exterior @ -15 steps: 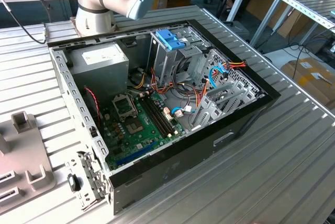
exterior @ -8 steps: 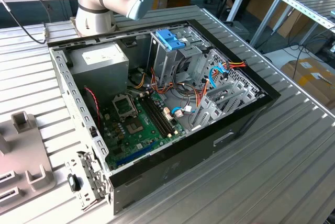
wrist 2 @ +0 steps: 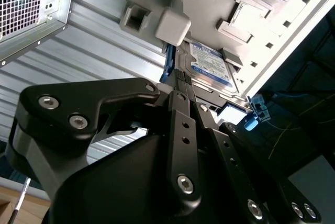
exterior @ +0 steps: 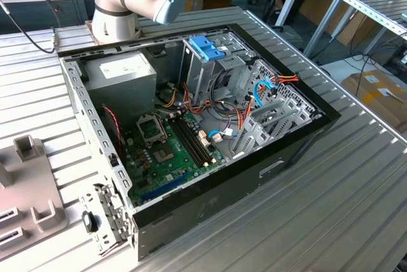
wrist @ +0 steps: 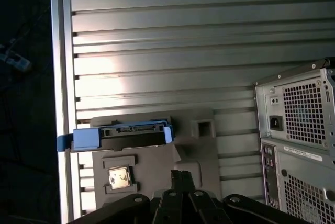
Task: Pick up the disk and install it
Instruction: 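Reach for the disk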
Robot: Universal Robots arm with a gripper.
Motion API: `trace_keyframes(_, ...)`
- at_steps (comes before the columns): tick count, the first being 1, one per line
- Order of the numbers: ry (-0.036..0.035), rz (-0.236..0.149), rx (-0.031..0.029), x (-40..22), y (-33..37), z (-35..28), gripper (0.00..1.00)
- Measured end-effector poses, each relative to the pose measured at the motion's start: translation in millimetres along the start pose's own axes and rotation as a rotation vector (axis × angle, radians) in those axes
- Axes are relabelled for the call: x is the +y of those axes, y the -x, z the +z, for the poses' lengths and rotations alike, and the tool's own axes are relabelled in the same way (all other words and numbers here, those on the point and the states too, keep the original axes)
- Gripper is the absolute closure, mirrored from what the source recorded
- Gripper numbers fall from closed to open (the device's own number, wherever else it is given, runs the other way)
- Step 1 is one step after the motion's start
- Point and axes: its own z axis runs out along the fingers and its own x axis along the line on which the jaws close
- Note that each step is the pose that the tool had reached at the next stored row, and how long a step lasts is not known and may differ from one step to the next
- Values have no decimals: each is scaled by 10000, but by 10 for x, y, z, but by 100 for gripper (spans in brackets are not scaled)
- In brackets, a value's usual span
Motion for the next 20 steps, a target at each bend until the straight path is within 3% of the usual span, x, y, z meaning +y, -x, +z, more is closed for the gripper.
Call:
trace_keyframes(12, 0, -1, 0, -9, -115, -2, 89)
trace_keyframes(20, 1, 1, -1, -6, -126, -1, 89)
